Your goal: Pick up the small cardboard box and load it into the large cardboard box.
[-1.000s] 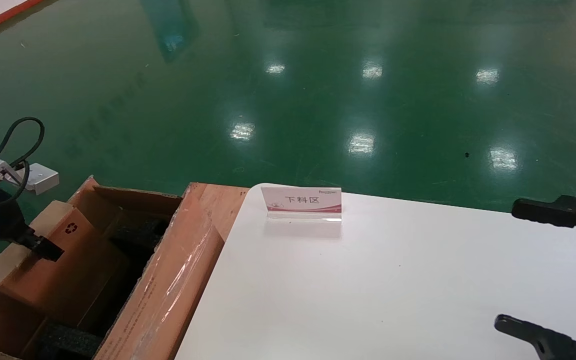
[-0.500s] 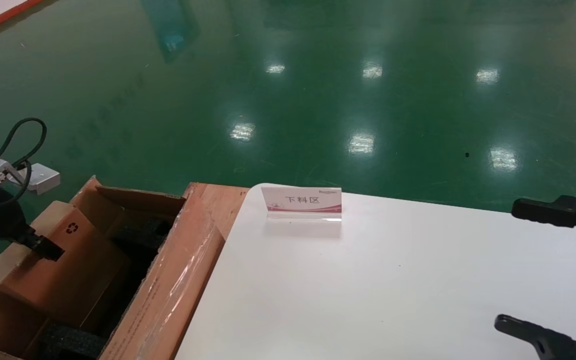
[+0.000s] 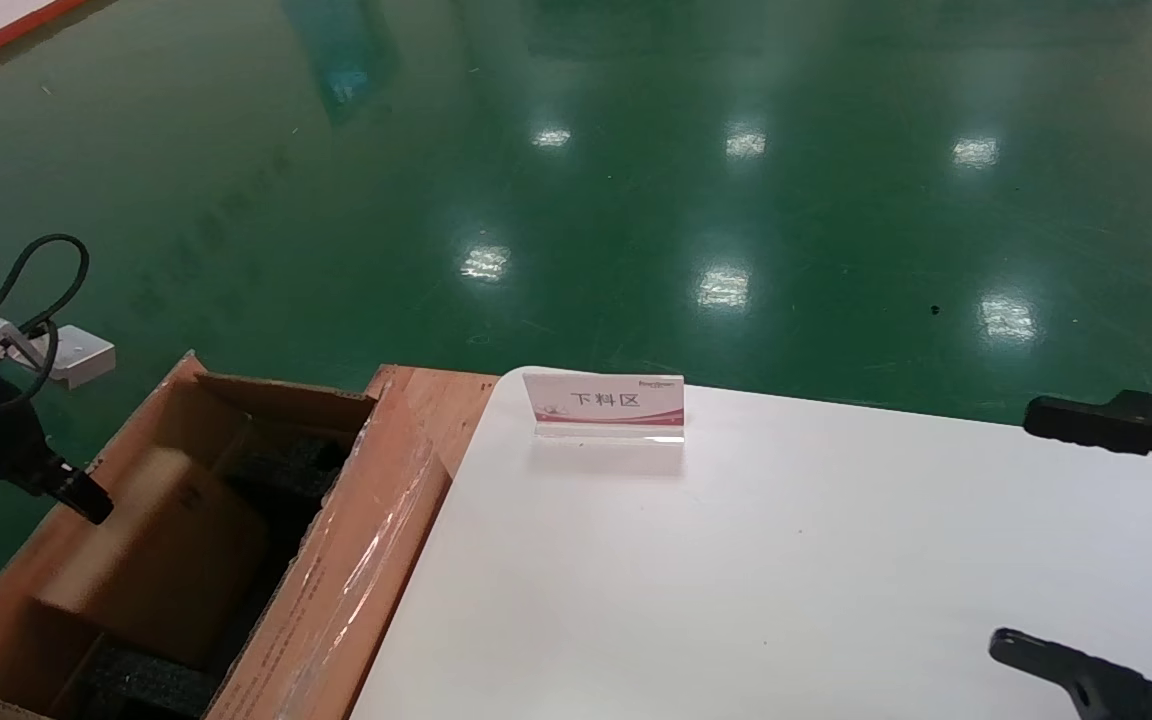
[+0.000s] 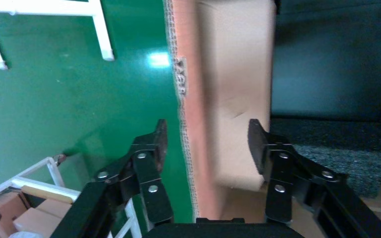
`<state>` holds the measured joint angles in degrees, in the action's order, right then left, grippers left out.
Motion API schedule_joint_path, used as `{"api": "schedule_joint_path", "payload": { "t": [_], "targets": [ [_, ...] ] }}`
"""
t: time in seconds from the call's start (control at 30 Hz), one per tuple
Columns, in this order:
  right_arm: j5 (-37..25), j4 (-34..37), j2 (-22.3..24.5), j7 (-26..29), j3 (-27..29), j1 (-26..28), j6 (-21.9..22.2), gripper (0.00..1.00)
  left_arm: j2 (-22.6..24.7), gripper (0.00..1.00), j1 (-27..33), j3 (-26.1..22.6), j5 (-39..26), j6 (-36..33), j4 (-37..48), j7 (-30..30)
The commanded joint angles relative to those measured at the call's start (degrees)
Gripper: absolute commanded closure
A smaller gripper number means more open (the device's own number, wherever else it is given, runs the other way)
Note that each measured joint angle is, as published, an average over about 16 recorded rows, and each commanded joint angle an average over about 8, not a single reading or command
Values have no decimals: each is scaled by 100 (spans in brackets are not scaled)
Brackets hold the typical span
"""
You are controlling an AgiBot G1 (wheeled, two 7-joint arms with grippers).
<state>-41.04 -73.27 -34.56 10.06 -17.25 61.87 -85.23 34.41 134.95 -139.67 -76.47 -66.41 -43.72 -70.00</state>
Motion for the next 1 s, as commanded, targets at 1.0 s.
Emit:
{"api": "schedule_joint_path", "payload": {
  "t": [1.0],
  "targets": [
    [1,6,1,-4,-6,2,1,0,-1054,0,1701,1186,975,697,-2175,827]
  ]
}}
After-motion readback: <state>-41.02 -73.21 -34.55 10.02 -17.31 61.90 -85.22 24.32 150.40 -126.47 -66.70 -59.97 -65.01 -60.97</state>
